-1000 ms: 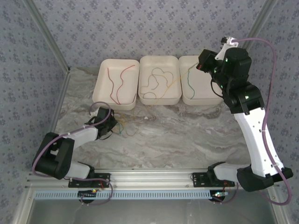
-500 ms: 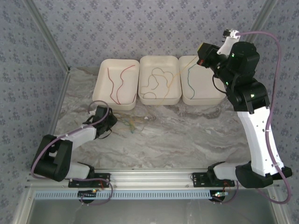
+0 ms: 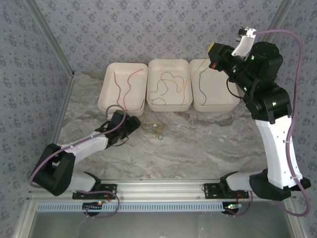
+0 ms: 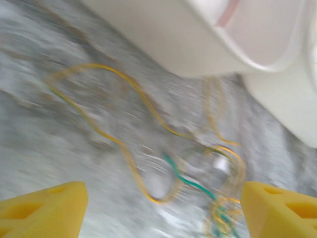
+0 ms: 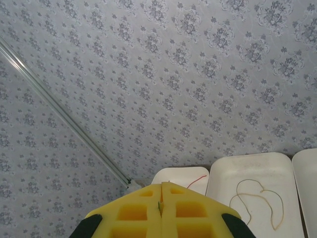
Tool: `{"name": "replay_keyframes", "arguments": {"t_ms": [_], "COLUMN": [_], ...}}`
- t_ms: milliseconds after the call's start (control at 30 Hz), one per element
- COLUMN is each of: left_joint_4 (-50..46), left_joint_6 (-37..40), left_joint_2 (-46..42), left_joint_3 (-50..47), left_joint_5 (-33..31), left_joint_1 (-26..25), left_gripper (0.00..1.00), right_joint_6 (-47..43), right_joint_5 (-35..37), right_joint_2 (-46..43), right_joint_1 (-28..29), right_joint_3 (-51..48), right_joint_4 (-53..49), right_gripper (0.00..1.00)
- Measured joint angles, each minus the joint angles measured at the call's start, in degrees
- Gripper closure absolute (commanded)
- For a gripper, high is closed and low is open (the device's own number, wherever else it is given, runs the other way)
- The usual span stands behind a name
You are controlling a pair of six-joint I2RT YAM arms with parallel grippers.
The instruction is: Untangle the cables
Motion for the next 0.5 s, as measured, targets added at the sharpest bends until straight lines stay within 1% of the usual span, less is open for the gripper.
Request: {"name": "replay_keyframes", "arguments": {"t_ms": [100, 200, 300, 500], "left_joint_4": [-3.04, -6.58, -8.15, -7.80], "left_joint_6": [-1.20, -1.33, -1.11, -0.79], "left_joint_2": [-0.72, -0.31, 2.86, 14.60], "left_joint_3": [3.96, 7.78, 11.23, 14.38], "left_joint_5": [-3.87, -7.76, -10.01, -9.62], "left_joint_1": [-5.66, -9.51, -9.66, -7.54], "left_gripper": [0.14, 0.15, 0.17, 0.25], "right_joint_6": [0.00, 0.00, 0.00, 0.00], "right_joint_5": [0.00, 0.00, 0.02, 0.02], "right_joint_2": [-0.76, -1.55, -2.12, -3.80], "right_joint_1": [0.00, 0.04, 0.13, 0.13], "right_joint_3": [-1.68, -3.41, -4.13, -4.17], "right_joint_4": [-0.22, -0.35, -0.74, -1.11], "right_gripper": [1.00, 1.00, 1.00, 1.00]}}
